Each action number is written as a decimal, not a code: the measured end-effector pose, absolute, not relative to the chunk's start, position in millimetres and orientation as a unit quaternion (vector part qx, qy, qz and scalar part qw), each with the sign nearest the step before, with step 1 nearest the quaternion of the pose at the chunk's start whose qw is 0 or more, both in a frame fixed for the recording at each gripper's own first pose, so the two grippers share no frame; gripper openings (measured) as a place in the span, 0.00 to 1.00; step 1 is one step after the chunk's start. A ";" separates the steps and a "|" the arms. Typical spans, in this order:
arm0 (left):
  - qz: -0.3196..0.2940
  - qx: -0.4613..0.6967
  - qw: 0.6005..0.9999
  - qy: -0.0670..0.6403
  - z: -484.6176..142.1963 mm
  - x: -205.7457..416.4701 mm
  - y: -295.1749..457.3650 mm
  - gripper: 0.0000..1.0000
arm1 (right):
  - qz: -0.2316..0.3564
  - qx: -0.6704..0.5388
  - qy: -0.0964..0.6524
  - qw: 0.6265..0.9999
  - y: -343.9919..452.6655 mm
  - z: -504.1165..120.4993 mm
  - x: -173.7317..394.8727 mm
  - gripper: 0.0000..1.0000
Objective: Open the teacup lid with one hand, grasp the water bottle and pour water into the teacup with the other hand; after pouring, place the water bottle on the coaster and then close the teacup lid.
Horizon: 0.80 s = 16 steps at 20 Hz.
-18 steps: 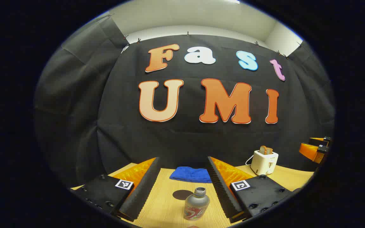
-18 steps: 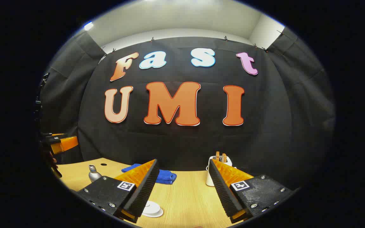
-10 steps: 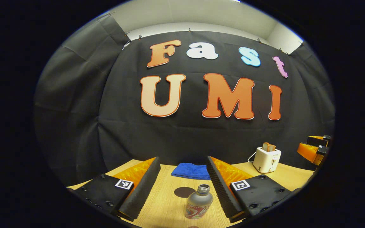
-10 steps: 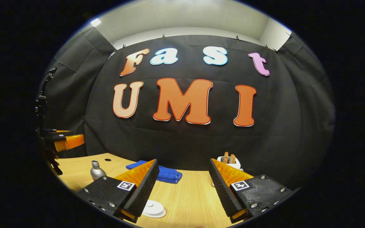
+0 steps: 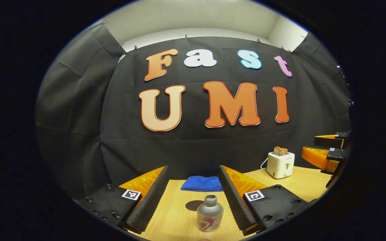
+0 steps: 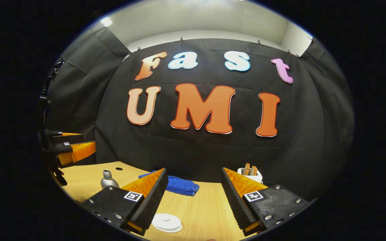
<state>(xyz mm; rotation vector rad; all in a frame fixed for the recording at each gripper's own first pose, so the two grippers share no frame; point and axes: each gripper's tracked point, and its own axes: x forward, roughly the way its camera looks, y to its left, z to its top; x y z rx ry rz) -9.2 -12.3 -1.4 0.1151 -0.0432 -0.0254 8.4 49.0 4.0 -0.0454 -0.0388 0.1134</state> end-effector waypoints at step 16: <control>-0.016 0.061 0.998 0.016 -52.0 -16.5 -12.1 0.96 | 0.111 -0.022 0.071 0.991 80.7 -84.5 12.4 0.94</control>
